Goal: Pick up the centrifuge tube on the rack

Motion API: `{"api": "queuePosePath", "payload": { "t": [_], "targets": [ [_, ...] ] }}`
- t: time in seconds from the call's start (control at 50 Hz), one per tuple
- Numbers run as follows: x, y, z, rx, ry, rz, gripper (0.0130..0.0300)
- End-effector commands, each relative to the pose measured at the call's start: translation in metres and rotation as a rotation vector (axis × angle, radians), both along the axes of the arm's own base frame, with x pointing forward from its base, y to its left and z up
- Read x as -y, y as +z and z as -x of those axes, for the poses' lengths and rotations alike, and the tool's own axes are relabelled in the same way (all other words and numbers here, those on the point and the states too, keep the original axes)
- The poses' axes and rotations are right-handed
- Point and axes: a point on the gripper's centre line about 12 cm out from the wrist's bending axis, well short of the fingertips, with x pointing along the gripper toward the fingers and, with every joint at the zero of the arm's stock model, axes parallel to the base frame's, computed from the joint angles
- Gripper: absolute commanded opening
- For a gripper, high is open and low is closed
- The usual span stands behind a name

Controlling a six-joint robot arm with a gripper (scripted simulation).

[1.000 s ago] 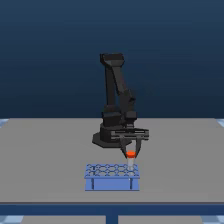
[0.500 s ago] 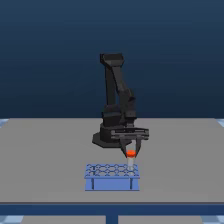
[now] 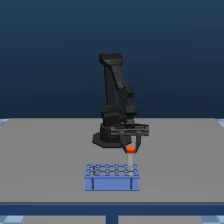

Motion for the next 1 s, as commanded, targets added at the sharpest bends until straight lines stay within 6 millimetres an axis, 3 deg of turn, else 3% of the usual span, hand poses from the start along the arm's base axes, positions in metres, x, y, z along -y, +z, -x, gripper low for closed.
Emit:
{"api": "queuePosePath", "payload": {
  "t": [0.02,1.0],
  "targets": [
    [-0.001,0.003,0.0,-0.004,0.011,0.009,0.013],
    [-0.001,0.057,0.0,-0.004,0.011,0.009,0.013]
  ]
}}
